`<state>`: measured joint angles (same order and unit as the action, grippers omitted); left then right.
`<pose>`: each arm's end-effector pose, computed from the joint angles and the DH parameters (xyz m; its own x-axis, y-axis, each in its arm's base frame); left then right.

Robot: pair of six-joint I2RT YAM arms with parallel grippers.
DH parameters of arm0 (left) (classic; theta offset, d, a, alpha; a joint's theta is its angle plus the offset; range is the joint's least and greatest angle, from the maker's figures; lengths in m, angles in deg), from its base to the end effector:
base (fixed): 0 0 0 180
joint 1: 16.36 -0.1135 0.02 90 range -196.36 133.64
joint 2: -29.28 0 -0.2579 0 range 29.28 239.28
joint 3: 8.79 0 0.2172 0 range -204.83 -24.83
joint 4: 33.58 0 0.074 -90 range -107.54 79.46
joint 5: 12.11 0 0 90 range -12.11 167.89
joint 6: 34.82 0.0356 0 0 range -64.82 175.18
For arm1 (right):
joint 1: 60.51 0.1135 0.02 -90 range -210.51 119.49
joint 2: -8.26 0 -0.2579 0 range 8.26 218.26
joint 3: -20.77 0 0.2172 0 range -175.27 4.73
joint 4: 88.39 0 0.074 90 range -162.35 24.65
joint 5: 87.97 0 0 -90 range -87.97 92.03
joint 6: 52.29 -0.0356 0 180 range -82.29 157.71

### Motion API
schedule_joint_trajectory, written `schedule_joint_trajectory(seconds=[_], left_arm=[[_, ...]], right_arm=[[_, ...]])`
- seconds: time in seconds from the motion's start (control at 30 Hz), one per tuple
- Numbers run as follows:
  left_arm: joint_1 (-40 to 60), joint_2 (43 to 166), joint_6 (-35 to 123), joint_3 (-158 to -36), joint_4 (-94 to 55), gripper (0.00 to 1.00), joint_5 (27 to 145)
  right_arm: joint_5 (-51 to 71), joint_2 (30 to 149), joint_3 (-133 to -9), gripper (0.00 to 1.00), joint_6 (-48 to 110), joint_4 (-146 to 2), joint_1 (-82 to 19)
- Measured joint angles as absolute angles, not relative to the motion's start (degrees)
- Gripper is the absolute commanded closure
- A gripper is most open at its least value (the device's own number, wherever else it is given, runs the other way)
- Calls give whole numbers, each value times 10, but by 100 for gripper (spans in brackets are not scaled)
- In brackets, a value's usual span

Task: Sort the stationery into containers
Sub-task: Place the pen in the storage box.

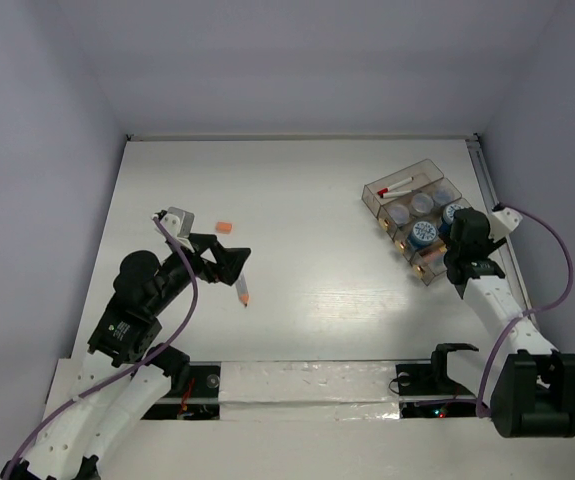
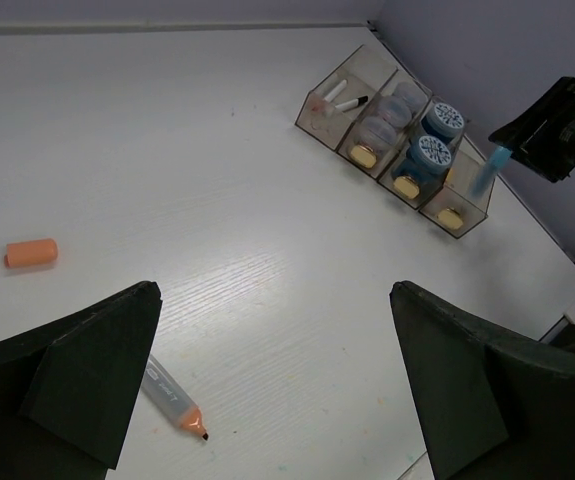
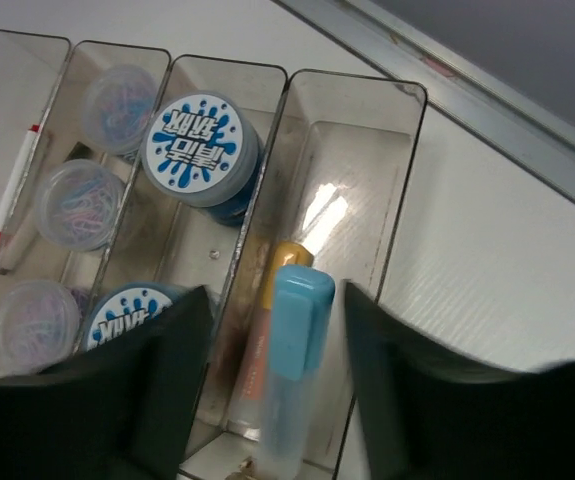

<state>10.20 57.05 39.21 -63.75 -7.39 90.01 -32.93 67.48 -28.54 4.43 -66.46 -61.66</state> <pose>0.0806 -0.0486 0.3348 -0.1569 -0.2223 -0.9623 0.6051 0.7484 -0.2716 0.1892 -0.0242 0.2433 -0.1649 0.4531 -0.8761 0.7100 0.6710 0.2134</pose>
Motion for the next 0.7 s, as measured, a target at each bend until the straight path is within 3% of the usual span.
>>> schedule_joint_trajectory(seconds=[0.03, 0.13, 0.3, 0.53, 0.6, 0.7], left_arm=[[102, 570, 392, -637, -74, 1, 899], [102, 570, 392, -637, -74, 1, 898], [102, 570, 392, -637, -74, 1, 896], [100, 571, 391, -637, -68, 1, 874], [93, 572, 391, -637, -65, 1, 864], [80, 574, 391, -637, -62, 1, 845]], right_arm=[[-327, 674, -286, 24, 47, -665, -617], [-313, 669, -298, 17, 60, -657, -617], [-236, 639, -343, 16, 90, -658, -617], [-4, 647, -380, 20, 124, -678, -591], [34, 671, -391, 22, 135, -677, -531], [83, 731, -424, 32, 151, -675, -407]])
